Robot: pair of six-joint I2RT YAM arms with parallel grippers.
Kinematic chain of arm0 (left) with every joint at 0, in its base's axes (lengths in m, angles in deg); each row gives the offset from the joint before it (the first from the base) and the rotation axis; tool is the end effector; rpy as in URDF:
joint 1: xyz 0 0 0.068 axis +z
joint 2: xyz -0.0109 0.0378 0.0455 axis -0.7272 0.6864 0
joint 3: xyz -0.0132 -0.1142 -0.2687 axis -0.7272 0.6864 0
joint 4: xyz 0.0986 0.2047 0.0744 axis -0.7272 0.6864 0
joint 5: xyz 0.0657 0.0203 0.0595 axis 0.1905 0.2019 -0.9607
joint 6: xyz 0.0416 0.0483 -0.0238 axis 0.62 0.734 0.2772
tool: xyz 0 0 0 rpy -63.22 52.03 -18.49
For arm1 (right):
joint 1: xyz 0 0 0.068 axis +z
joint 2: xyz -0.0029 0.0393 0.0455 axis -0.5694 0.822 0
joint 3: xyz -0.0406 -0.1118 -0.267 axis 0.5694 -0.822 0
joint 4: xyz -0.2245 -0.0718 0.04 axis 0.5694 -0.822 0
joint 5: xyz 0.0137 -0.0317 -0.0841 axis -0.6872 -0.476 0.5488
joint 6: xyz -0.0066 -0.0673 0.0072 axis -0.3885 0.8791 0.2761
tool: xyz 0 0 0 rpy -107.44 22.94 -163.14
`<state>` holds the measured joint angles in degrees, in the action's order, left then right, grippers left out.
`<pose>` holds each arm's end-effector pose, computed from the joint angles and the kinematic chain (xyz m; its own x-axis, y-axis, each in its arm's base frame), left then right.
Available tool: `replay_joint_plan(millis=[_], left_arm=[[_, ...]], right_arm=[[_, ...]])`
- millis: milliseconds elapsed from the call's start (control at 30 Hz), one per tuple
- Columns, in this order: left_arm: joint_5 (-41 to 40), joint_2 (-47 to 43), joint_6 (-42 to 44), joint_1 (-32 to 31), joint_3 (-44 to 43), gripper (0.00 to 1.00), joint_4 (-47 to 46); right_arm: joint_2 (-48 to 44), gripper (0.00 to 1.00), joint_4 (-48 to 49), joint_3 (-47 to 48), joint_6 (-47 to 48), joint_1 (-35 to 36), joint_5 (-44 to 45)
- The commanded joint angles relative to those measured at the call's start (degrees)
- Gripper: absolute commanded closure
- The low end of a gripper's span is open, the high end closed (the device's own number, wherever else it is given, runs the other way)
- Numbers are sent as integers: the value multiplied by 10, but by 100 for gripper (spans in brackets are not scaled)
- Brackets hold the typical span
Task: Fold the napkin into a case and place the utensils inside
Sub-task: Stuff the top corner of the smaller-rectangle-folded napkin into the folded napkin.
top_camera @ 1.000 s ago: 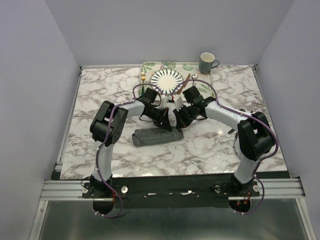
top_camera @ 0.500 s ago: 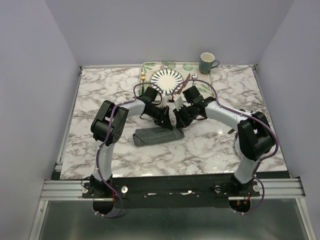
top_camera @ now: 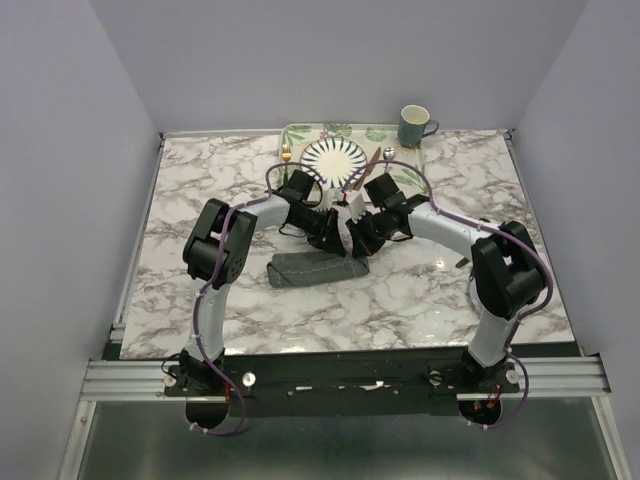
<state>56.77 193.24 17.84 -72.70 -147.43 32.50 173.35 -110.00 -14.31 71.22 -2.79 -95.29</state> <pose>0.3626 -0.2262 0.1565 -0.9296 0.2712 -0.2497 0.3530 0.4599 -0.8148 0.2966 0.2116 0.2121 -0.5835 -0.5949 -0.5528 -0.7971 0.5496 0.2499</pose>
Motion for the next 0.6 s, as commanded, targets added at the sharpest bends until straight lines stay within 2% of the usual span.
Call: replay_joint_plan(millis=[0, 33, 167, 200, 300, 567], left_arm=[[8, -41, 73, 42, 6, 69, 64], [8, -48, 90, 50, 5, 62, 76], [3, -71, 179, 76, -7, 50, 146], [0, -78, 227, 78, -12, 49, 182], [-9, -95, 278, 78, 3, 46, 212], [-15, -97, 284, 63, 21, 43, 173]], right_arm=[[25, 99, 4, -12, 3, 2, 17], [28, 99, 4, -13, 4, 2, 17], [30, 99, 5, -14, 5, 2, 12], [30, 99, 4, -14, 5, 2, 10], [30, 99, 4, -11, 3, 2, 8], [19, 99, 4, -10, 0, 2, 1]])
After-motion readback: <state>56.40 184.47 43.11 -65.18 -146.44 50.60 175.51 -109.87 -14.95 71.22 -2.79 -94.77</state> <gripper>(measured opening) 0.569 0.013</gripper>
